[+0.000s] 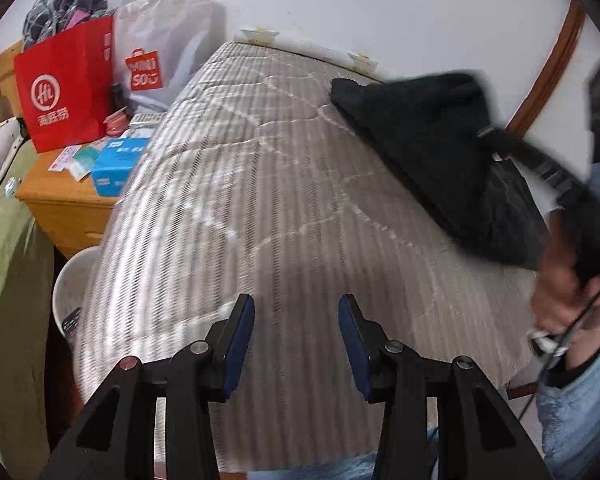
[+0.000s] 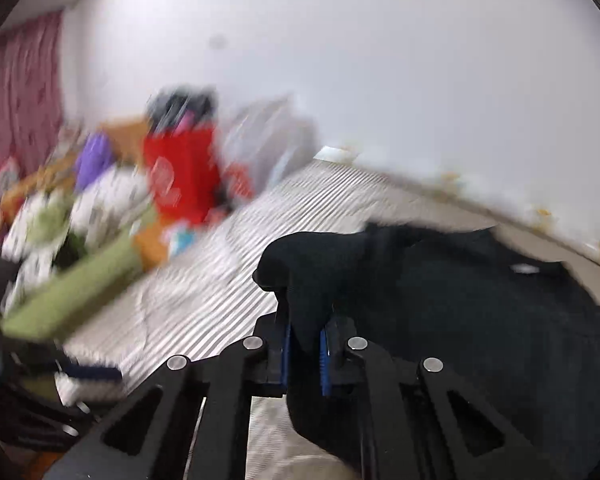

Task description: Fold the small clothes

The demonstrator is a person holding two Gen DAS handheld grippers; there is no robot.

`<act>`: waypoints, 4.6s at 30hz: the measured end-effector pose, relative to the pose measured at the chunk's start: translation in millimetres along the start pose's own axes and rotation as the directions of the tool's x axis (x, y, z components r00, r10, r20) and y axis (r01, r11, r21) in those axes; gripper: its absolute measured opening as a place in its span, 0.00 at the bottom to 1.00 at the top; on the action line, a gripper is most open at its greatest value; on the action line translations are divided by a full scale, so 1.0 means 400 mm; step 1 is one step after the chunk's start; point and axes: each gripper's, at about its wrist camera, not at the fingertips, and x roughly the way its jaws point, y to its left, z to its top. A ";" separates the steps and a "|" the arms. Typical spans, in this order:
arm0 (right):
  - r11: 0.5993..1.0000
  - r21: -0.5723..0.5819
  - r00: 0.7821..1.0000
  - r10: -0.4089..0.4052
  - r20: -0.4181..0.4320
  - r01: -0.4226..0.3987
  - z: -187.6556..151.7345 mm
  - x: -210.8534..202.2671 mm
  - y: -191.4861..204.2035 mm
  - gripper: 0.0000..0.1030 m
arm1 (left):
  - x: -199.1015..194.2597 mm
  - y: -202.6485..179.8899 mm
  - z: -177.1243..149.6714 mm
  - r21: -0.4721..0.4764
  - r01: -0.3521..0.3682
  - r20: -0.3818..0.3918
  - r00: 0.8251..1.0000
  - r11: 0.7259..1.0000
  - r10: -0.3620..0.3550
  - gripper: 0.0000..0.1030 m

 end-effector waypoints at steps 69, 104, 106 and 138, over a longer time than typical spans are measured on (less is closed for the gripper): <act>0.572 0.759 0.932 -0.338 -0.129 0.312 -0.540 -0.368 -0.964 0.64 | 0.290 -0.877 0.062 0.413 0.166 0.011 0.982 0.896 -0.187 0.29; 0.882 0.434 0.983 -0.170 -0.071 0.184 -0.333 -0.105 -0.643 0.31 | 0.208 -0.393 0.146 0.195 0.054 0.054 0.996 0.979 -0.066 0.21; 0.893 0.404 0.980 -0.187 -0.061 0.196 -0.331 -0.151 -0.634 0.31 | 0.199 -0.384 0.135 0.184 0.082 0.041 0.995 0.980 -0.091 0.23; 0.896 0.401 0.981 -0.151 -0.124 0.189 -0.202 0.007 -0.669 0.30 | 0.235 -0.397 0.185 0.253 0.078 0.049 0.994 0.964 -0.093 0.48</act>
